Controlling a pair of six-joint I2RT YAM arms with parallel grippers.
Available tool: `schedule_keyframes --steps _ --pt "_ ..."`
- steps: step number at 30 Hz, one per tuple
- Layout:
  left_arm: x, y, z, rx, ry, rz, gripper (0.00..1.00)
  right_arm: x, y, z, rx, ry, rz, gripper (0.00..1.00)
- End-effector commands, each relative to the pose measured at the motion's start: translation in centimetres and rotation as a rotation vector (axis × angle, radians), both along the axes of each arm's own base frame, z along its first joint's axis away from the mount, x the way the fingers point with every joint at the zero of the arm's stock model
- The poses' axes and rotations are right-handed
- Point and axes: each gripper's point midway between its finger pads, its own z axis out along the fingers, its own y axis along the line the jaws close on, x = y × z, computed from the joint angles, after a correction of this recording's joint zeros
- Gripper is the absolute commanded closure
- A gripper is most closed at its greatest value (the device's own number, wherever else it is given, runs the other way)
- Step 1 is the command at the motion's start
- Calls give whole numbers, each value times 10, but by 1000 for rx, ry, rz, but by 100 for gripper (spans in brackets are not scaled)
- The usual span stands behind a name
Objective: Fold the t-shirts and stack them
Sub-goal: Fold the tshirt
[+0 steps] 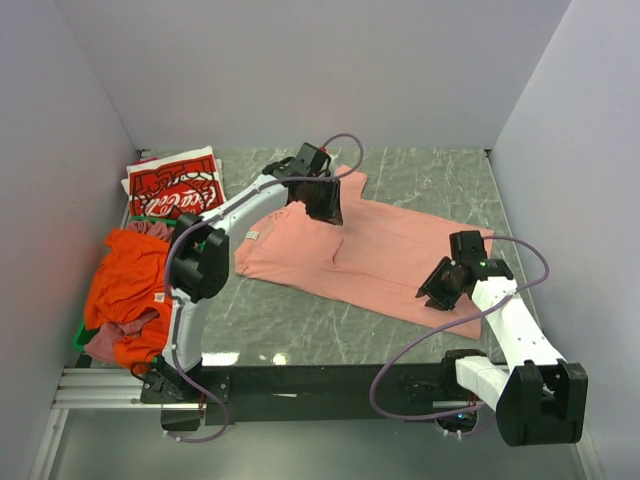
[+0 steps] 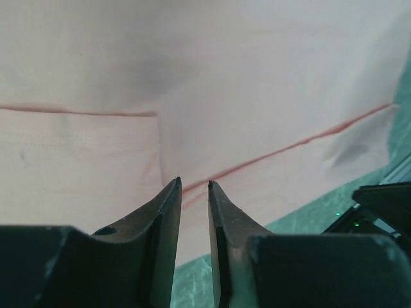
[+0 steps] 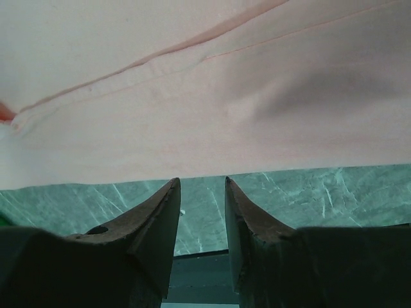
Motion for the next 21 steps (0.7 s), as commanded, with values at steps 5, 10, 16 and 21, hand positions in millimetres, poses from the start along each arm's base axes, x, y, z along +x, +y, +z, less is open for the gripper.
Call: schedule_keyframes --steps 5,10,16,21 --pt "10 9 137 -120 -308 58 71 8 -4 16 -20 -52 -4 59" --pt "14 30 162 -96 -441 104 70 13 -3 19 -17 -72 -3 59" --pt "30 51 164 19 -511 169 67 25 -3 27 -16 -96 8 59" --pt "46 70 166 119 -582 241 68 37 -5 36 -36 -106 23 59"
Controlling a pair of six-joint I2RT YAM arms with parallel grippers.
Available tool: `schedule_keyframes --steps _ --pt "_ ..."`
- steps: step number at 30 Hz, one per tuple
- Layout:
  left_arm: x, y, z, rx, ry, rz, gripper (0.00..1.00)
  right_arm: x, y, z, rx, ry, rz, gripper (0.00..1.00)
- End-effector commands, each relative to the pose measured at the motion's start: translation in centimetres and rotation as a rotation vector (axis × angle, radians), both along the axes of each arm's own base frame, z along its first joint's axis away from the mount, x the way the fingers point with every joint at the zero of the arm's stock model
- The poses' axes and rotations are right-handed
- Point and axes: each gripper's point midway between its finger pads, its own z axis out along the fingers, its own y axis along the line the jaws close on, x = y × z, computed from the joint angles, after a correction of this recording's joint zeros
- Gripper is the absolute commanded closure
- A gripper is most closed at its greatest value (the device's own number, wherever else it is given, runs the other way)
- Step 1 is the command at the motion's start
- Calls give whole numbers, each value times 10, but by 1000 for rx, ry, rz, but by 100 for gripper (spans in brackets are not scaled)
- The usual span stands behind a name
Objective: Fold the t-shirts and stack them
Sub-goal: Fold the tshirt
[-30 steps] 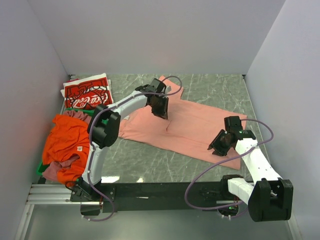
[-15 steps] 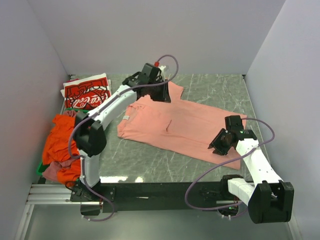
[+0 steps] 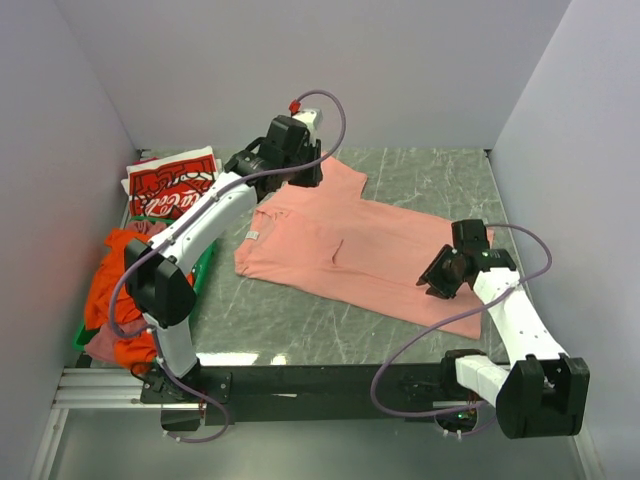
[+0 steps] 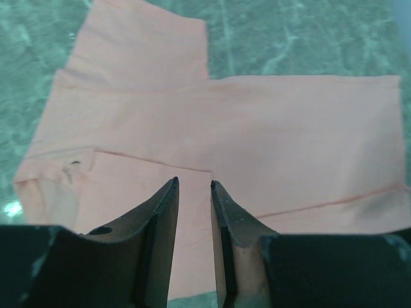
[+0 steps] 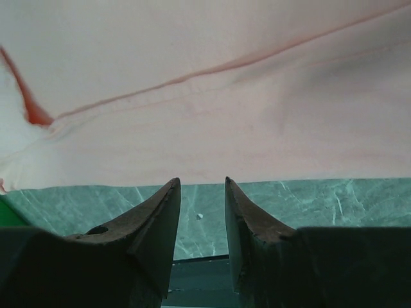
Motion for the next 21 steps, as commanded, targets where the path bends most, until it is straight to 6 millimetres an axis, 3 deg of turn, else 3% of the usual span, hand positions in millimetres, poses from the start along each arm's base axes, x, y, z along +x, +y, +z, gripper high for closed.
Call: schedule_keyframes --steps 1,7,14,17,21 --pt "17 19 14 90 -97 86 68 21 -5 18 -32 -61 12 59" --pt "34 20 -16 81 -43 67 66 37 -4 15 -29 -52 16 59" --pt "79 45 -78 -5 118 103 70 65 -5 8 -42 -58 24 59" --pt "85 47 -96 -48 162 80 74 74 -7 -2 -54 -40 22 59" --pt "76 35 -123 -100 218 20 73 76 -14 -24 -89 24 13 59"
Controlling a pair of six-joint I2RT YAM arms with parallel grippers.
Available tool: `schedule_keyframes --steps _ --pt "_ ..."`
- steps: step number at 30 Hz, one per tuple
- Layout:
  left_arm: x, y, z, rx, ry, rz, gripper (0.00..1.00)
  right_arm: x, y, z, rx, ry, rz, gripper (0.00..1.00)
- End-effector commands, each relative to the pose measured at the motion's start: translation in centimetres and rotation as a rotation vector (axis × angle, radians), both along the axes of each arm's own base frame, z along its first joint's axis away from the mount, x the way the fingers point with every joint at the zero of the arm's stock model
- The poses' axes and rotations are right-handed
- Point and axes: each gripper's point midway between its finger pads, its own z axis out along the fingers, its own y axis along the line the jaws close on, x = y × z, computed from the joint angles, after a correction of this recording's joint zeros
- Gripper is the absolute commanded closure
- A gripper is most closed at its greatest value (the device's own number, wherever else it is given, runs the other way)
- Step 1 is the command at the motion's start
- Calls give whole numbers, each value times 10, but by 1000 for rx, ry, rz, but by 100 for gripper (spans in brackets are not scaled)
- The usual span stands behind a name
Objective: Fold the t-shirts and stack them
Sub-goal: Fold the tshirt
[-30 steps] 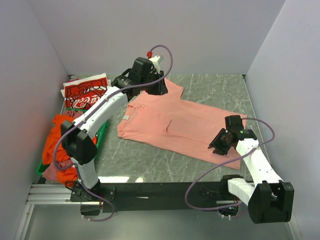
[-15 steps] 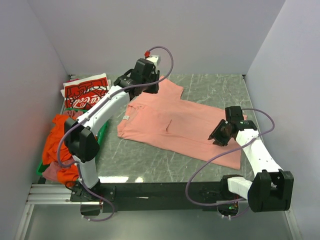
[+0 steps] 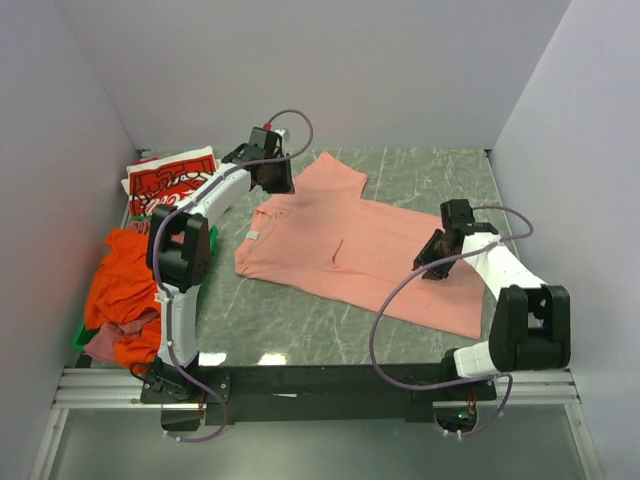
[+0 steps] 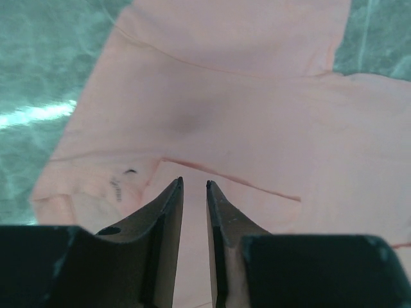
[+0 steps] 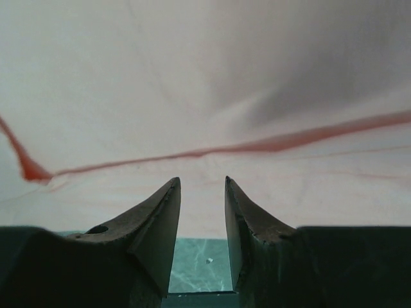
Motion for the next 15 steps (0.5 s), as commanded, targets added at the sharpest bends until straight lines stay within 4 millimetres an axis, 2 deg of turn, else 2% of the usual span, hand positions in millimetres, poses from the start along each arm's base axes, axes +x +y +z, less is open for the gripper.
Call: schedule_keyframes --steps 1,5,8,11,15 --pt "-6 -39 14 -151 -28 -98 73 18 -10 -5 -54 -19 -7 59" --pt "-17 -42 -13 -172 36 -108 73 15 -11 -28 -65 48 -4 59" --pt "-22 -40 -26 -164 52 -104 73 10 -12 -38 -63 74 -14 59" --pt "-32 -31 -53 -126 111 -87 75 2 -11 -47 -56 93 -22 59" --pt "-45 -28 -76 -127 171 -88 76 -9 -10 -56 -54 115 -29 59"
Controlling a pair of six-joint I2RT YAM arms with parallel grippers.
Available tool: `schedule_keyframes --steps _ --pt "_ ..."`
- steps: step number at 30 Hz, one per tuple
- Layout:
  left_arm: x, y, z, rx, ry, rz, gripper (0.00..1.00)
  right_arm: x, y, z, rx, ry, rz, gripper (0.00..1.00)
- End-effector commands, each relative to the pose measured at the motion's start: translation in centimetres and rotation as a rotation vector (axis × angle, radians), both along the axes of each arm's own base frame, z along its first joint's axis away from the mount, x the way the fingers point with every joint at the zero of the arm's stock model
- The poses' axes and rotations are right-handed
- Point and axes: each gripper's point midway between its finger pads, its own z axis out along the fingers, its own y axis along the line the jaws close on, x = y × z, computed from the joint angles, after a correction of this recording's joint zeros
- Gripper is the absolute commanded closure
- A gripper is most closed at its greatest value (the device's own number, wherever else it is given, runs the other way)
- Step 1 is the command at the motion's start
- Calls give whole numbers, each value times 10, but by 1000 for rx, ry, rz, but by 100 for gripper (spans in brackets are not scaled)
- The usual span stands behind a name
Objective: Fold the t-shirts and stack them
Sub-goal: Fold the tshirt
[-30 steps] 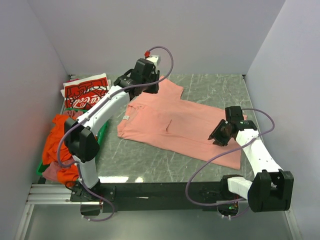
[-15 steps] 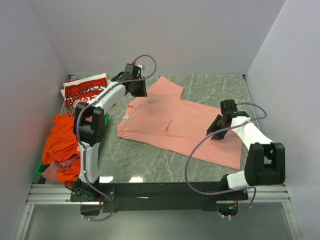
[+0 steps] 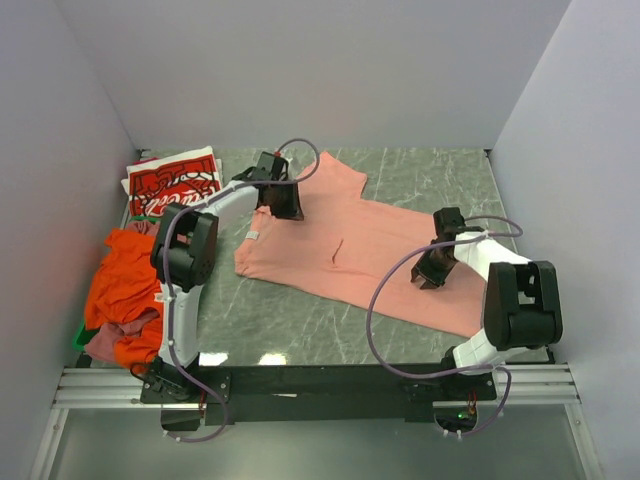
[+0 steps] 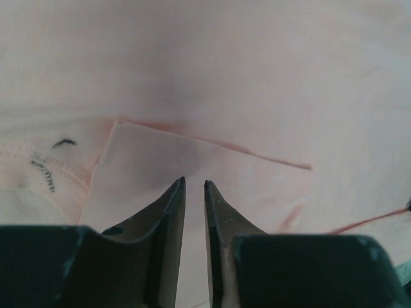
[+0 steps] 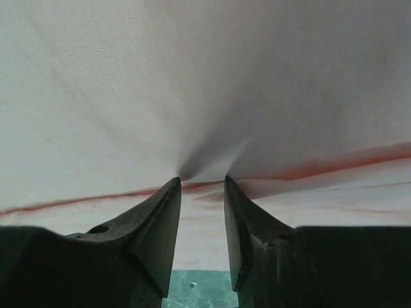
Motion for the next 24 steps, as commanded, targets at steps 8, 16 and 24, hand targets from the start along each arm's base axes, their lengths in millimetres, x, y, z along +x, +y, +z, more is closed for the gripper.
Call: schedule_keyframes --steps 8,16,24 --pt "-26 10 -50 0 139 18 81 -20 -4 -17 -17 26 -26 59" --pt "-74 43 -73 30 306 77 86 -45 2 -21 17 54 -27 59" --pt "-112 50 -66 20 381 62 86 -72 12 -18 76 69 -28 59"
